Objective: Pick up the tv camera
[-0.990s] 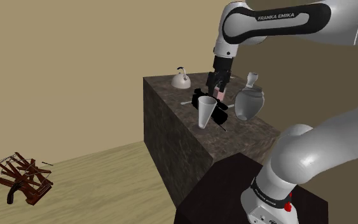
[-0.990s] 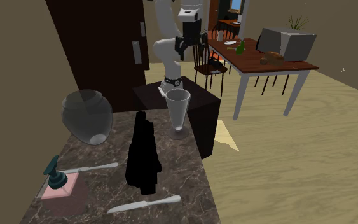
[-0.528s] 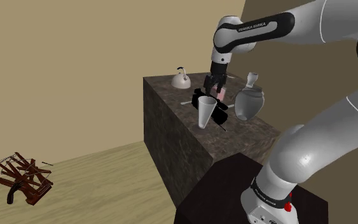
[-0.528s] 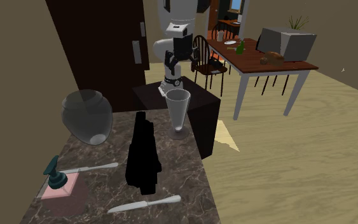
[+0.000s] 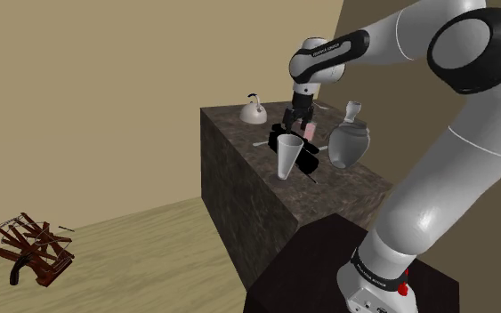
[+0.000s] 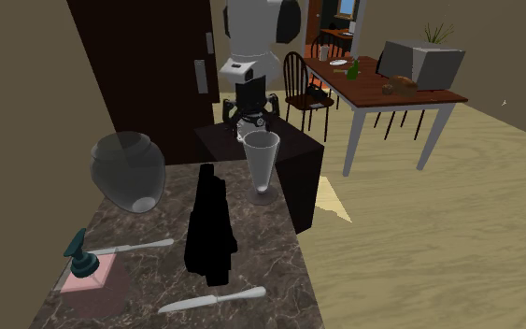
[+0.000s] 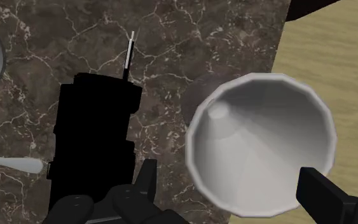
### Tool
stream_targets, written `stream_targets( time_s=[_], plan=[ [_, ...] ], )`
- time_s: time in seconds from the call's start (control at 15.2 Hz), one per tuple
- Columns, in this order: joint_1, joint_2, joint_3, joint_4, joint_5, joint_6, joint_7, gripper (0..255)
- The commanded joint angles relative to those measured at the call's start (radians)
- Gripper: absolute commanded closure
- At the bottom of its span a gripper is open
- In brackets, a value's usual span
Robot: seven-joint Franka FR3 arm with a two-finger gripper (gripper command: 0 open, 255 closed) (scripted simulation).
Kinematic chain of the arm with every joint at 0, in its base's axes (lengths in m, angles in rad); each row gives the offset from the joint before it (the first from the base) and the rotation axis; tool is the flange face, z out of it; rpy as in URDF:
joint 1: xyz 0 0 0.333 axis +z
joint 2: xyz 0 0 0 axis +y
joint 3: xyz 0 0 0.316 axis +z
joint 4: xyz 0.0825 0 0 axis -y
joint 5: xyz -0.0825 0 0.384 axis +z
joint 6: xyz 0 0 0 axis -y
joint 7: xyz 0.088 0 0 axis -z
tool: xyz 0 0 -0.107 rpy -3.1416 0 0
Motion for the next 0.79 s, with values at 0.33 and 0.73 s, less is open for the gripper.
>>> stream_targets(
  time_s=[0.33, 0.73],
  plan=[
    [-0.050, 0.242, -0.055, 0.173, 0.085, 0.074, -0.086, 0],
    [-0.126, 0.458, -0.071, 0.370, 0.178, 0.092, -0.154, 0]
  ],
)
